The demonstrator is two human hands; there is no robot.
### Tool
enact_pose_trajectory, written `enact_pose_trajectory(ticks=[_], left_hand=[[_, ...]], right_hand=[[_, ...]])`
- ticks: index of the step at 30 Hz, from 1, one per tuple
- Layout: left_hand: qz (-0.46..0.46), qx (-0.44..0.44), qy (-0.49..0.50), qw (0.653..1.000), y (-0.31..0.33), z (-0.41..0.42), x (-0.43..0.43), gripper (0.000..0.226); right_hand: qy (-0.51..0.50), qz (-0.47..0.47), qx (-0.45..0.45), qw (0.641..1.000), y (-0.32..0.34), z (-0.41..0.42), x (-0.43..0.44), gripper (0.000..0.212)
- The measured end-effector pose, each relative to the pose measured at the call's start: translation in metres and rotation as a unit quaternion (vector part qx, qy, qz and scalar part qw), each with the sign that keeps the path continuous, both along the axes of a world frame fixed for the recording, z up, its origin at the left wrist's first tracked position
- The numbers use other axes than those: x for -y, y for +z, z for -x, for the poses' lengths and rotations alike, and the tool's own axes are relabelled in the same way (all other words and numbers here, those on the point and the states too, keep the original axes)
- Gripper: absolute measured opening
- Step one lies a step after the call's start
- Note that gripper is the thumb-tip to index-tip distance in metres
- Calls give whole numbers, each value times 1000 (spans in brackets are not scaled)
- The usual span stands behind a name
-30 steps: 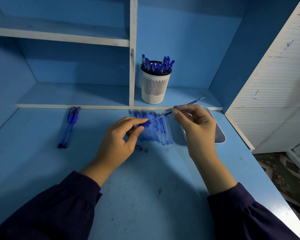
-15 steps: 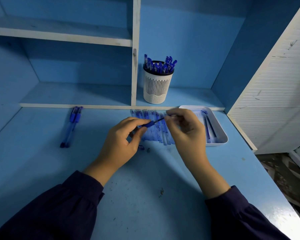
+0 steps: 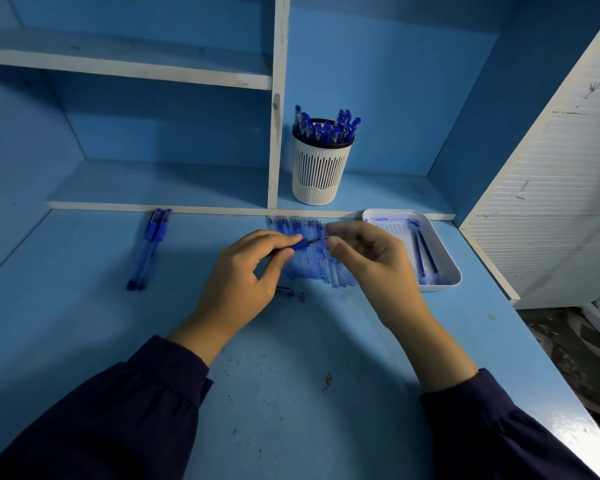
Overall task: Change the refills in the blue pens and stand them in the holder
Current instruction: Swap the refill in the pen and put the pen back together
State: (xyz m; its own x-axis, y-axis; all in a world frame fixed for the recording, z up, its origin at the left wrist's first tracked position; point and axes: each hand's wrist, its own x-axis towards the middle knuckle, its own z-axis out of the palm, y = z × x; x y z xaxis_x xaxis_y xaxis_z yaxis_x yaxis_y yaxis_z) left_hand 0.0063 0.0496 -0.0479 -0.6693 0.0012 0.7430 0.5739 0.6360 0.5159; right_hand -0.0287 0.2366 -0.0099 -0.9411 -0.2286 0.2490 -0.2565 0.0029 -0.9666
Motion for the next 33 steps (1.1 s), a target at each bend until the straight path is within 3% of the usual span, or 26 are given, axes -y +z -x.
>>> enact_pose_trajectory(ticks=[4, 9, 13, 16, 19, 23, 28, 33], left_hand=[[-8, -2, 18, 1000, 0, 0, 4, 18], [-13, 7, 21, 1000, 0, 0, 7, 18], [-9, 7, 21, 1000, 1, 0, 5, 18], [-6, 10, 22, 1000, 0, 0, 6, 18], [-4, 13, 14, 1000, -1, 0, 6, 19], [-2, 23, 6, 1000, -1, 0, 6, 20], [3, 22, 0, 1000, -1, 0, 3, 19], [10, 23, -11, 1000, -2, -1, 3, 18]], right_hand=[[19, -98, 30, 995, -2, -1, -4, 11], [99, -287, -38, 952, -14, -7, -1, 14], [115, -343, -117, 925, -18, -8, 1, 14], [81, -279, -68, 954, -16, -4, 0, 12], [1, -106, -33, 994, -9, 0, -1, 15], [-47, 34, -32, 998, -4, 2, -3, 16], [-28, 29, -57, 998, -6, 2, -1, 13], [-1, -56, -94, 994, -10, -3, 1, 14]])
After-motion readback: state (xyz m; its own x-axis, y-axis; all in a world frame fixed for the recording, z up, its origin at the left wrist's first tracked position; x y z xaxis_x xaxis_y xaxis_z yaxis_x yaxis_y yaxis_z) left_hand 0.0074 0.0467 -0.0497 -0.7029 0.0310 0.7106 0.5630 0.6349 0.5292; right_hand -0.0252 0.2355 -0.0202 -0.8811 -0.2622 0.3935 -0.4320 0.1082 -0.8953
